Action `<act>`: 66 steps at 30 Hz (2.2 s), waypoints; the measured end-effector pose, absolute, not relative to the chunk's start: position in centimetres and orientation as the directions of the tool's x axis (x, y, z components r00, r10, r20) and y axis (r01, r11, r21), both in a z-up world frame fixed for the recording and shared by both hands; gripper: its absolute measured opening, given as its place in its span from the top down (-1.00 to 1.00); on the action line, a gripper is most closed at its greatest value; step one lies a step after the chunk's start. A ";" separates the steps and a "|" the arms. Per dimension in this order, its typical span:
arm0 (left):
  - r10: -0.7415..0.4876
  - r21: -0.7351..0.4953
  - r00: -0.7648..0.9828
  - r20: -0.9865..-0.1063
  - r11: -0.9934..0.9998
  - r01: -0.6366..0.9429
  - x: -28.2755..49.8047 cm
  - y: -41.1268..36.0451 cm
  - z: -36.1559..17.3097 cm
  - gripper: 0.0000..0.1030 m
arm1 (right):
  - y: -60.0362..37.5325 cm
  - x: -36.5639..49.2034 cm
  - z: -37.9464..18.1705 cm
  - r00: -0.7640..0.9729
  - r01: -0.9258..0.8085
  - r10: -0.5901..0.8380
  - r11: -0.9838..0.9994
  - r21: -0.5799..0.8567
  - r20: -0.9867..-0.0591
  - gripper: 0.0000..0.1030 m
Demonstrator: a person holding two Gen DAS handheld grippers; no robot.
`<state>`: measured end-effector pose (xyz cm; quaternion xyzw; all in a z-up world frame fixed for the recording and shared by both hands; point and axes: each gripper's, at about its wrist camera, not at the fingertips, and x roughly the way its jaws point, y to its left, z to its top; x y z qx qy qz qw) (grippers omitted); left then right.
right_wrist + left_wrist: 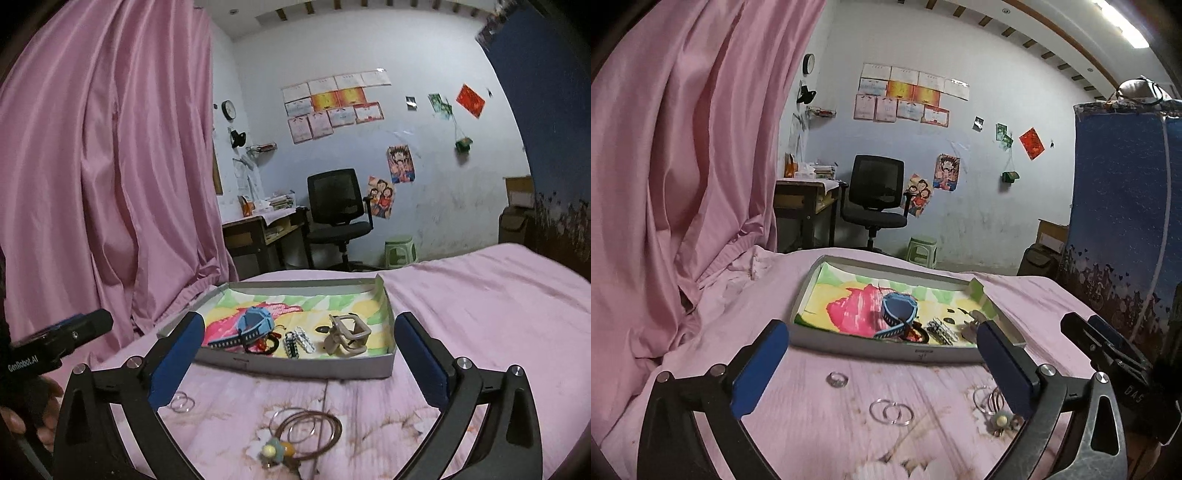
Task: Organize jewelry
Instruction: 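Move both tools back toward the remaining items on the bedspread, then grasp the brown cord necklace with the right tool while the left tool grasps a silver ring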
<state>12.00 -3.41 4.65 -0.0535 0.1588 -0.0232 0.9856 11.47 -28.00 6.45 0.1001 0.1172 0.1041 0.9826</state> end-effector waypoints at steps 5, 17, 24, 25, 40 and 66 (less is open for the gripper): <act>-0.058 -0.101 0.945 -0.321 0.994 0.027 10.6 -3.2 3.7 -0.99 | -27.8 9.3 6.7 0.950 -0.186 0.225 0.965 0.186 -0.217 -0.96; -0.067 -0.122 0.912 -0.406 0.992 0.018 9.5 -1.5 1.0 -0.99 | -28.6 7.2 5.7 0.922 -0.172 0.216 0.972 0.160 -0.322 -0.96; -0.095 -0.135 0.875 -0.475 0.990 0.034 10.4 -1.0 -0.4 -0.99 | -28.8 8.2 4.1 0.869 -0.149 0.203 0.977 0.153 -0.451 -0.96; -0.097 -0.139 0.873 -0.479 0.990 0.033 10.4 -1.0 -0.5 -0.99 | -28.8 8.3 3.9 0.862 -0.146 0.201 0.978 0.152 -0.466 -0.96; -0.193 -0.178 0.802 -0.565 0.978 0.110 12.6 -1.4 -2.2 -0.62 | -27.9 10.5 1.3 0.747 -0.187 0.273 0.961 0.202 -0.606 -0.09; -0.259 -0.158 0.653 -0.711 0.965 0.210 19.4 -3.8 -3.8 0.07 | -25.1 13.9 -0.8 0.629 -0.307 0.333 0.936 0.169 -0.702 0.57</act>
